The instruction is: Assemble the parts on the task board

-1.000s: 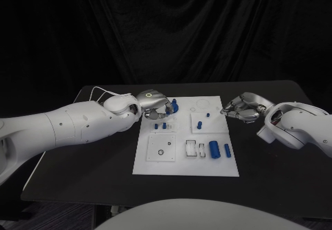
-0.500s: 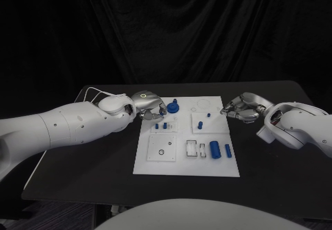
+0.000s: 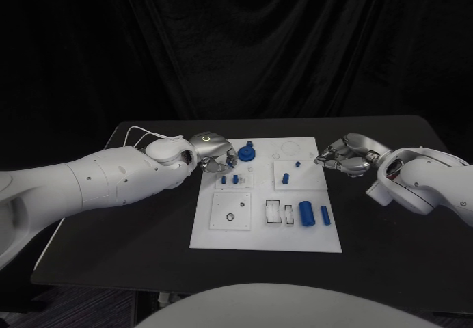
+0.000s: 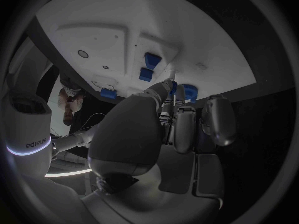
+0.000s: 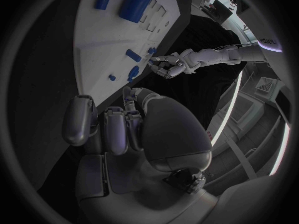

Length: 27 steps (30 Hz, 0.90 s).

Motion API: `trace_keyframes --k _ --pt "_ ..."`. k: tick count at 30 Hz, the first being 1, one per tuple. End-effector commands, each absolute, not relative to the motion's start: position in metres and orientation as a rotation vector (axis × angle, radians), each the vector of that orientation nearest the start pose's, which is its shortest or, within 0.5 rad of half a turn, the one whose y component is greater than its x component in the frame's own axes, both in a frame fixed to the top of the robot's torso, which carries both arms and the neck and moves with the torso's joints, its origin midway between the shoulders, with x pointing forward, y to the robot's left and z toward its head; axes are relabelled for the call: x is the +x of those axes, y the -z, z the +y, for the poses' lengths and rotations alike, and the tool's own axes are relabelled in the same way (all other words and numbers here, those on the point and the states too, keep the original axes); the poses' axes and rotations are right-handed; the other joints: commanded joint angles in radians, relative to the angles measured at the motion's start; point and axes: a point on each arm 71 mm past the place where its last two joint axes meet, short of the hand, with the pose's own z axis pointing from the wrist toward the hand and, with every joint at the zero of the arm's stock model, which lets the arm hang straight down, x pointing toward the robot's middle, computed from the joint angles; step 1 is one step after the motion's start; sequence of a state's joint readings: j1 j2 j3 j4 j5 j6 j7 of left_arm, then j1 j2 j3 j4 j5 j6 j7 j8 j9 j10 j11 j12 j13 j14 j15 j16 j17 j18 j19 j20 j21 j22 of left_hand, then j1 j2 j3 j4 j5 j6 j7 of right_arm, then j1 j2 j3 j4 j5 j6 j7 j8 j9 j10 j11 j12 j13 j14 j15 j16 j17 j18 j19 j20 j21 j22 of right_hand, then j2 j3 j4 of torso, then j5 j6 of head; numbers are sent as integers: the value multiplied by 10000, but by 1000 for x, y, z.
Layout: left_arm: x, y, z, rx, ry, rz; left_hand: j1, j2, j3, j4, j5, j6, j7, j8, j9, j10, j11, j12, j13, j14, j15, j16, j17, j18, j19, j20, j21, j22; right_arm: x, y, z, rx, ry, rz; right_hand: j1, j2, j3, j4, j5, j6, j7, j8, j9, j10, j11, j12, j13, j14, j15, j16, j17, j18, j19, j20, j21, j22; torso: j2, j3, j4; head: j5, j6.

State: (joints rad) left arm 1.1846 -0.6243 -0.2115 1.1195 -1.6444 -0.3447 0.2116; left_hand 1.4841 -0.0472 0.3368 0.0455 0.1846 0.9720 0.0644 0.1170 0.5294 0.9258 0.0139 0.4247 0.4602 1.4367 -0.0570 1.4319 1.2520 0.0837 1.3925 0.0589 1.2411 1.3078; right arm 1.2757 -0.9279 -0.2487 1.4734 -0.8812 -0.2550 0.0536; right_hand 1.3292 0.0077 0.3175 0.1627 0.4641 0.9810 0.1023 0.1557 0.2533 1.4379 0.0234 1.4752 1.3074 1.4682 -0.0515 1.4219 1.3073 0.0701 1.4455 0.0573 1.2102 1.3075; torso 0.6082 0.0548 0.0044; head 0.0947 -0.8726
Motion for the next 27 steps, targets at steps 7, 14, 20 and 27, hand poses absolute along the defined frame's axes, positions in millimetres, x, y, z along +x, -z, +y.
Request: trace_keyframes --k 7,14,20,27 --pt "514 273 188 6053 6027 16862 43 1 -53 -13 -47 -75 -12 -41 -18 73 1 25 13 -30 24 -40 -9 -94 -54 -4 -55 1642 474 232 -264 3159 -8213 19237 -74 26 36 -61 62 -35 17 6 12 -62 -20 -64 830 379 27 -44 235 128 -55 -1 -17 803 -3 6 3 -62 0" --pt "516 274 186 6035 5955 16890 44 5 -53 -13 -54 -75 -10 -43 -19 81 1 25 14 -40 25 -51 -31 -90 -63 -3 -71 1637 473 232 -263 3154 -8219 19261 -74 26 36 -61 62 -35 17 6 12 -62 -20 -64 830 379 27 -44 235 128 -55 -1 -17 803 5 9 -30 -33 0" --pt "517 275 185 6014 5931 16850 53 11 -49 -19 -55 -77 -6 -49 -22 96 2 25 15 -40 26 -51 -29 -91 -61 -2 -69 1638 473 232 -263 3154 -8216 19288 -74 36 47 -67 63 -33 17 8 14 -65 -20 -66 826 382 27 -37 245 128 -55 -1 -20 803 1 13 -28 -51 0" --pt "518 275 182 6024 5920 16891 77 19 -44 -36 -49 -78 0 -58 -27 141 1 35 21 -44 27 -57 -34 -95 -54 1 -55 1644 473 232 -263 3163 -8203 19305 -74 36 47 -67 63 -33 17 8 14 -65 -20 -66 826 382 27 -37 245 128 -55 -1 -20 803 -11 25 -9 -84 0"
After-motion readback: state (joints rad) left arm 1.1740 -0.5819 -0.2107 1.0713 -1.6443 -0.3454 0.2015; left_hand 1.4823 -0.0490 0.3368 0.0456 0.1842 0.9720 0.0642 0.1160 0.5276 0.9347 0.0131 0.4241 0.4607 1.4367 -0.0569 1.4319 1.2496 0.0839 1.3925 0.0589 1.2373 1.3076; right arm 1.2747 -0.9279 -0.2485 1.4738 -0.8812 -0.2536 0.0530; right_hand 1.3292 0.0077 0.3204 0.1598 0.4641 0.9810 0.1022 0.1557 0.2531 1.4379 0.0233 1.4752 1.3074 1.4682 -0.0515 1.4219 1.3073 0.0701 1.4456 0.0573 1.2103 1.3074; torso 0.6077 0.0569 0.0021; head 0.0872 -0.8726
